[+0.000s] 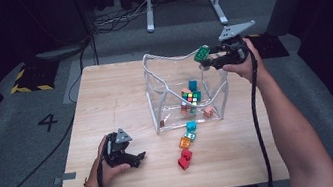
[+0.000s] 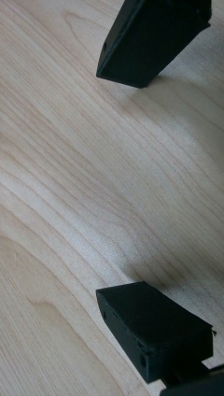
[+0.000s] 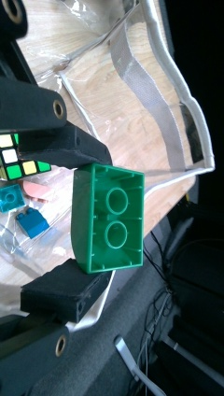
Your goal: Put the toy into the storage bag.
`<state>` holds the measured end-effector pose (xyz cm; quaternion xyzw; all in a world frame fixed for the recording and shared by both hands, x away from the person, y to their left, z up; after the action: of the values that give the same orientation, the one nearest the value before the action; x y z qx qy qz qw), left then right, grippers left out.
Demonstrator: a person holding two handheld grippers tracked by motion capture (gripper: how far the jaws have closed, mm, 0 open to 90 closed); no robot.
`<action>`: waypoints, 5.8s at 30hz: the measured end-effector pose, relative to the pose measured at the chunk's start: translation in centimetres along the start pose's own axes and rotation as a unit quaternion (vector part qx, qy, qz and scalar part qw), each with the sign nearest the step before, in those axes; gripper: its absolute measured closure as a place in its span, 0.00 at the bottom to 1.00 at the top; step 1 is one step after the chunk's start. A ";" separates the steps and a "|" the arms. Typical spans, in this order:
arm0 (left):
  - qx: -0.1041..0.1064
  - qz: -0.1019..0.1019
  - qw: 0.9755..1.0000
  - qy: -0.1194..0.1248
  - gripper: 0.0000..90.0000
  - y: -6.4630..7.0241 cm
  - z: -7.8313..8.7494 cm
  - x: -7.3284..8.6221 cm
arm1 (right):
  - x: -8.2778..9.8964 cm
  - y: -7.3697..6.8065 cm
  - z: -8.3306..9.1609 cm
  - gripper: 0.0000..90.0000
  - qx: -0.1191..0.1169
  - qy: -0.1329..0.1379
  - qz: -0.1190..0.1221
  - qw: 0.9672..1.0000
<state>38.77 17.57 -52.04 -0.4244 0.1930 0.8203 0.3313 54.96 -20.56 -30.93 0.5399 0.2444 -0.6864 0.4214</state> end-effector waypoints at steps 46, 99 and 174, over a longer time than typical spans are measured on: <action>0.001 0.001 1.000 -0.001 0.01 0.0 0.0 0.0 | 1.8 0.7 -1.9 0.46 -0.033 -0.258 0.093 0.961; 0.001 0.001 1.000 -0.001 0.01 0.0 0.0 0.0 | 17.6 -9.5 5.1 0.57 -0.044 -0.024 -0.043 0.998; -0.001 0.000 1.000 0.002 0.01 0.0 0.0 0.0 | 12.9 -5.1 10.7 0.66 0.103 0.045 -0.036 0.993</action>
<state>38.77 17.55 -52.07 -0.4268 0.1927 0.8196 0.3302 44.13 -30.41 -40.54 0.6014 0.2105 -0.6979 0.3270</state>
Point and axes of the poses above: each handheld gripper's, and its own axes: z roughly backward along the jaws, x roughly out of its underside, y roughly to its right, the point moved 2 cm from there along -z, roughly forward along the jaws, and after that the axes turned 15 degrees about y, right-handed, at the moved point
